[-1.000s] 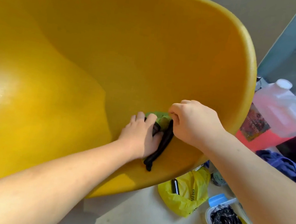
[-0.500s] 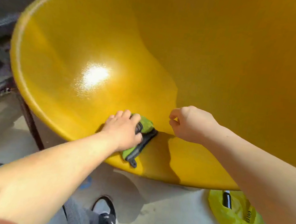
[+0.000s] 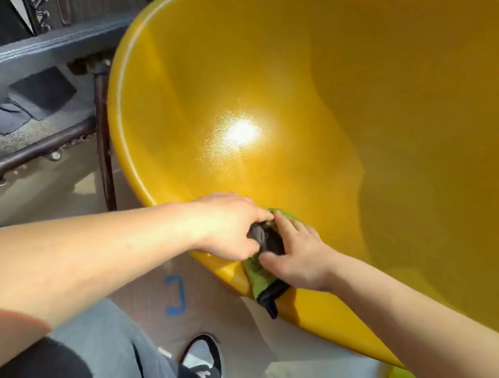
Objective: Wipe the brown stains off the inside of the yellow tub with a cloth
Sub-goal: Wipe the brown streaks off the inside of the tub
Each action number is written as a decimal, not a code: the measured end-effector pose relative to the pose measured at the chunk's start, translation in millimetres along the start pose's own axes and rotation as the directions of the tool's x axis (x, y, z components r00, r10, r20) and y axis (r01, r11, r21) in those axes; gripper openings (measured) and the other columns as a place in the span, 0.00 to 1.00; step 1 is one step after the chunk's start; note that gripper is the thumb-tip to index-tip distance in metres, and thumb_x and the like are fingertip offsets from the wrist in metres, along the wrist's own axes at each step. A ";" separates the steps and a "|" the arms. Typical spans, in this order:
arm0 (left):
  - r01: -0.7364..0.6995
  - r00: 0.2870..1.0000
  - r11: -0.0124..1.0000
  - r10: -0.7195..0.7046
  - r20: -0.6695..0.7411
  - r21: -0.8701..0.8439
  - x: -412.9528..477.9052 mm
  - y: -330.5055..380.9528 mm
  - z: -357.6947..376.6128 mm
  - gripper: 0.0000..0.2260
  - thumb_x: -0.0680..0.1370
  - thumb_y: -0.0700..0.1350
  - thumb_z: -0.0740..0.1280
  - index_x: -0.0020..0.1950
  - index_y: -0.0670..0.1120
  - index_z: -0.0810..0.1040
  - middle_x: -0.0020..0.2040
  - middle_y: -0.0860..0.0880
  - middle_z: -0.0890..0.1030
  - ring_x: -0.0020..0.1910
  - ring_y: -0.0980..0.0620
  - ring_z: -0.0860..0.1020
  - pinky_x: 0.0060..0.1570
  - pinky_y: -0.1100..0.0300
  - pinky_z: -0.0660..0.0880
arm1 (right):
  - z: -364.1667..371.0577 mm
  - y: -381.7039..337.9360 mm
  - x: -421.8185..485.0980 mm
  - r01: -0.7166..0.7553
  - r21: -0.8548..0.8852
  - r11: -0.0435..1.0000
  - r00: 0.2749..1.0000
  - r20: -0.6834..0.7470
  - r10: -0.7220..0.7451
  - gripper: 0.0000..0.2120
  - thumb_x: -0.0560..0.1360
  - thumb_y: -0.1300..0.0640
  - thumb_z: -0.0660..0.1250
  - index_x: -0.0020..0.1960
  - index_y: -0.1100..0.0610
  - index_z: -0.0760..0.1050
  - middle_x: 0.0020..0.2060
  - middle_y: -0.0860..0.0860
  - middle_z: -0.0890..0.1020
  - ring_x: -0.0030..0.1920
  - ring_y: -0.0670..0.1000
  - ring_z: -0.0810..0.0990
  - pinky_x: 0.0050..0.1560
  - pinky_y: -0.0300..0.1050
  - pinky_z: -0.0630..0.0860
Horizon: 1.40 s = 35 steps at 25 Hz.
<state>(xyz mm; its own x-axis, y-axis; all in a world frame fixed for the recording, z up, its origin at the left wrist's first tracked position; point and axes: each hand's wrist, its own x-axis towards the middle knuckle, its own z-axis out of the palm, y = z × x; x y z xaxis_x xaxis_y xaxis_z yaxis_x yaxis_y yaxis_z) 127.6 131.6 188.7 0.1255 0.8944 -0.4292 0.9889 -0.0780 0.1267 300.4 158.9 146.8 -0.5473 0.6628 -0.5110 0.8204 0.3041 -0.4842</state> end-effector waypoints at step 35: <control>-0.026 0.313 0.764 -0.606 -0.731 -0.645 2.9 -180.0 -121.8 0.19 0.79 0.38 0.56 0.67 0.45 0.75 0.65 0.45 0.77 0.65 0.45 0.73 0.65 0.54 0.69 | -143.5 -245.3 199.1 0.263 -0.339 0.903 0.435 -0.794 -0.425 0.32 0.77 0.37 0.61 0.76 0.51 0.66 0.73 0.58 0.69 0.70 0.63 0.69 0.61 0.60 0.70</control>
<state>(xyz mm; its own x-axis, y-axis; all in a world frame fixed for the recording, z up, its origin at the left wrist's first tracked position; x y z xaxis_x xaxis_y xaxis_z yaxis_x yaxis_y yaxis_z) -59.7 201.9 273.6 -0.6185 0.6495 0.4423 0.7008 0.2012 0.6844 13.9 314.5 265.8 -0.4554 0.7023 0.5471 0.6530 0.6812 -0.3309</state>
